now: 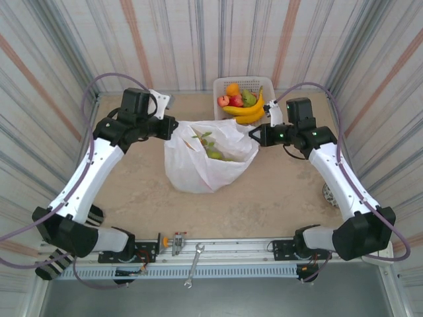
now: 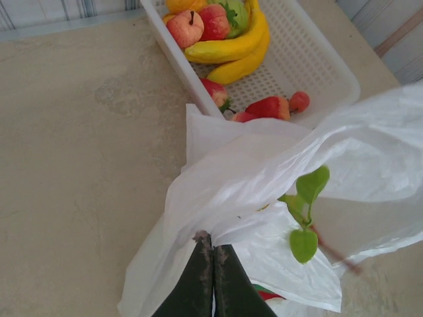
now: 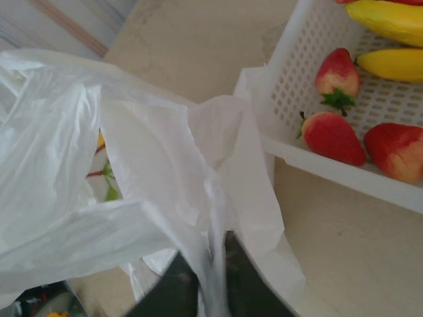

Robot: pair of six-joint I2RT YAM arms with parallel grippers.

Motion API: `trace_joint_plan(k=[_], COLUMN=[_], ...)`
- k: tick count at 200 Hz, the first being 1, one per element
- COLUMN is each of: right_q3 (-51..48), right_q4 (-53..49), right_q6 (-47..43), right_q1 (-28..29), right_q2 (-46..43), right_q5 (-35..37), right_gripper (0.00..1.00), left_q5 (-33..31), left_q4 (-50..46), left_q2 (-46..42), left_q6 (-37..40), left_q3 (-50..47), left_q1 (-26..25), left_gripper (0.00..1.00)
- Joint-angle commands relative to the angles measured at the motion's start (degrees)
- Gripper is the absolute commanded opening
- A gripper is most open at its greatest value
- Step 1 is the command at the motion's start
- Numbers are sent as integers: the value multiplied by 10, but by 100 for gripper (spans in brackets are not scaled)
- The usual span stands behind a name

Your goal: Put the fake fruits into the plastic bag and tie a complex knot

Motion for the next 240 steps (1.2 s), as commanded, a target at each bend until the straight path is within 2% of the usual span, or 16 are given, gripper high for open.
trace_joint_plan(k=[1, 40, 78, 104, 117, 135, 160, 180, 204, 240], right_q3=[22, 26, 66, 97, 117, 131, 114, 93, 118, 184], right_q4=[-34, -40, -85, -106, -126, -134, -99, -51, -58, -154], right_q6=[-19, -57, -101, -80, -61, -35, -4, 17, 24, 25], right_q1=[-7, -7, -6, 7, 18, 57, 175, 246, 288, 300], right_q2=[-6, -36, -83, -130, -142, -146, -113, -59, 19, 104], right_q5=[11, 4, 90, 150, 156, 112, 80, 75, 108, 194], right_gripper=[34, 56, 68, 83, 83, 77, 65, 63, 62, 61], left_q5=[67, 100, 92, 87, 81, 81, 88, 90, 89, 88], left_q4=[34, 75, 73, 73, 75, 75, 76, 78, 78, 78], left_q2=[13, -10, -16, -9, -9, -3, 4, 4, 1, -3], left_q6=[-22, -21, -25, -27, -29, -28, -30, -32, -33, -32], left_q3=[-17, -65, -71, -69, -68, -65, -61, -63, -66, -68], left_q1=[-1, -2, -2, -1, -2, -2, -2, -1, -1, -1], left_gripper=[0, 0, 0, 0, 0, 0, 0, 0, 0, 0])
